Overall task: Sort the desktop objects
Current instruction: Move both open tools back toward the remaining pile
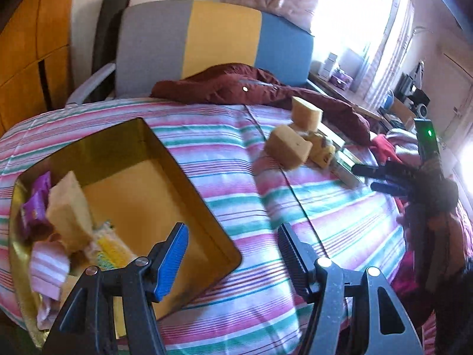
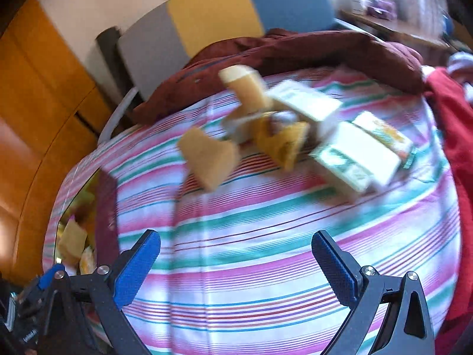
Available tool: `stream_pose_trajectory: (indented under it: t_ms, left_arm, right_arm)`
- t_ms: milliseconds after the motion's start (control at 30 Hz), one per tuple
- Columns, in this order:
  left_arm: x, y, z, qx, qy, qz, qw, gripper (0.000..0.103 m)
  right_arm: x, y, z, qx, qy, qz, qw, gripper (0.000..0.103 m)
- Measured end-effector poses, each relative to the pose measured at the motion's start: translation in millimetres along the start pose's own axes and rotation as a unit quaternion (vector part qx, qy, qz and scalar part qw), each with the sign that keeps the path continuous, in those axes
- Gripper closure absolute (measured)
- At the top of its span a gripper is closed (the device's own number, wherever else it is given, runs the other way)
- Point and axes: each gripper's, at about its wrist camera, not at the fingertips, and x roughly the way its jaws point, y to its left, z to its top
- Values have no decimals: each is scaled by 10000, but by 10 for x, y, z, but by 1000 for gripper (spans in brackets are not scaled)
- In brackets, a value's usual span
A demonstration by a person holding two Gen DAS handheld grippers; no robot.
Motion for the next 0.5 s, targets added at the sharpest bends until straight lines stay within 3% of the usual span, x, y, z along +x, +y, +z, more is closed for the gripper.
stream_pose_trajectory:
  t_ms: [300,500]
  left_arm:
    - [149,-161,-49,179,223,-82,9996,39]
    - [240,-176,-39,186,354,-172,9991,39]
  right_arm:
    - [34,-688,305,703,-158,-170,9973,0]
    - [233,-740,455,342,-85,-379,9987,0]
